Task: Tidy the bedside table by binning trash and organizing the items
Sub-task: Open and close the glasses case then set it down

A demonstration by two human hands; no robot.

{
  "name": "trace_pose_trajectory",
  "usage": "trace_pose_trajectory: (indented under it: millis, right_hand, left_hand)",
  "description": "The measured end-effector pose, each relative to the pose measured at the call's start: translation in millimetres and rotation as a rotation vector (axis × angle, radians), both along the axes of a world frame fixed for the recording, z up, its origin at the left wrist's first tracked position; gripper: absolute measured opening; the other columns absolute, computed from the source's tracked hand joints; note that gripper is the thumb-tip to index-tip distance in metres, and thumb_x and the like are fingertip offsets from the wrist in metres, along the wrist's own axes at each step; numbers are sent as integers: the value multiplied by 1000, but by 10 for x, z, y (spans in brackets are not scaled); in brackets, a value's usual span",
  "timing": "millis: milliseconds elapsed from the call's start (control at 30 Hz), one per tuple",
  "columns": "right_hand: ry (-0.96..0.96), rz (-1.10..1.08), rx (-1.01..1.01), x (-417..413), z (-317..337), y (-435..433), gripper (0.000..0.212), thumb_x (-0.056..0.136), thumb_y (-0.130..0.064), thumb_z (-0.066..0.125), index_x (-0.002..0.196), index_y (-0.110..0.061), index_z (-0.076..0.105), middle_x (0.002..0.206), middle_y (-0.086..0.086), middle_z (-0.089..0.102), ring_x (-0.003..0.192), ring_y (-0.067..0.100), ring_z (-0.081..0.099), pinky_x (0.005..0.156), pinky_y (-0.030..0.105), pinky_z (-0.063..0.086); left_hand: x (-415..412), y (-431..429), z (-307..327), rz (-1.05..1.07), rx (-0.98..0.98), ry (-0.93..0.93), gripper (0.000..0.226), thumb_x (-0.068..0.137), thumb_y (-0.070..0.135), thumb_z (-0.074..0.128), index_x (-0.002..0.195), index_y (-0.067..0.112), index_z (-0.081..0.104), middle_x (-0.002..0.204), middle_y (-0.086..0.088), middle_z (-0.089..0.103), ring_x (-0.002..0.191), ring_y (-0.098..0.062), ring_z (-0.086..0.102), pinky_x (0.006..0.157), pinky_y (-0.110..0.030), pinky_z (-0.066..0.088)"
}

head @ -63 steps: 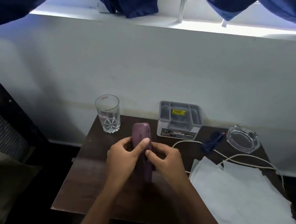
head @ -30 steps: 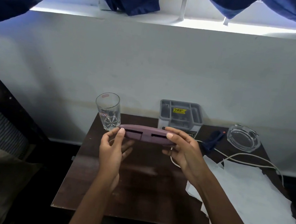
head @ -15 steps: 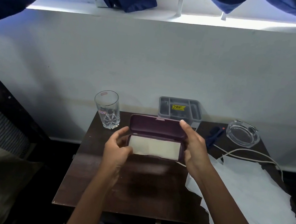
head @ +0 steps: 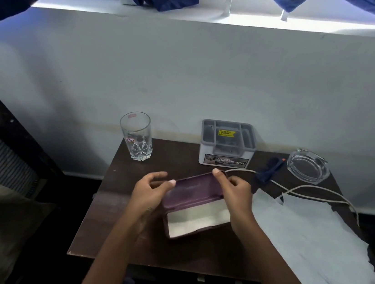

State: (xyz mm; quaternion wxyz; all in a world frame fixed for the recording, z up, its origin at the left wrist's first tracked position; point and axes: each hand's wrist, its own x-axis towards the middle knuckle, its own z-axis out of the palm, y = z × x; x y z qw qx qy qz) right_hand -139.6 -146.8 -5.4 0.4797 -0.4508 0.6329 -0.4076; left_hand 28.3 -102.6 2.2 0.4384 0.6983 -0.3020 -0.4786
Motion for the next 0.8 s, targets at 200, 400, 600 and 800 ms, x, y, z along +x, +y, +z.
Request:
trace_pose_trajectory:
  millis: [200, 400, 600, 800]
  right_hand:
    - [212, 214, 99, 118, -136, 76, 42, 87, -42, 58, 59, -14, 43, 55, -2, 39, 54, 13, 39, 55, 30, 27]
    - [456, 374, 83, 61, -159, 45, 44, 89, -45, 51, 56, -19, 43, 59, -2, 46, 65, 18, 50, 60, 30, 34]
    - [597, 430, 61, 14, -183, 9, 28, 89, -35, 53, 97, -12, 66, 84, 2, 62, 84, 20, 59, 72, 31, 45]
    - [643, 218, -6, -220, -49, -223, 13, 84, -21, 59, 85, -18, 71, 89, 6, 70, 88, 28, 65, 78, 36, 53]
  left_hand:
    - [110, 50, -90, -144, 115, -477, 21, 84, 2, 60, 100, 14, 68, 78, 3, 61, 84, -17, 61, 70, -21, 39]
    - [144, 71, -140, -204, 173, -574, 24, 86, 6, 58, 105, 17, 67, 85, 1, 62, 86, -14, 58, 77, -24, 42]
    - [156, 68, -159, -200, 198, -596, 28, 82, 6, 62, 104, 22, 67, 82, 6, 61, 95, -18, 60, 88, -30, 47]
    - [138, 63, -151, -207, 205, -607, 31, 82, 8, 61, 108, 23, 65, 88, 5, 61, 99, -18, 60, 88, -31, 47]
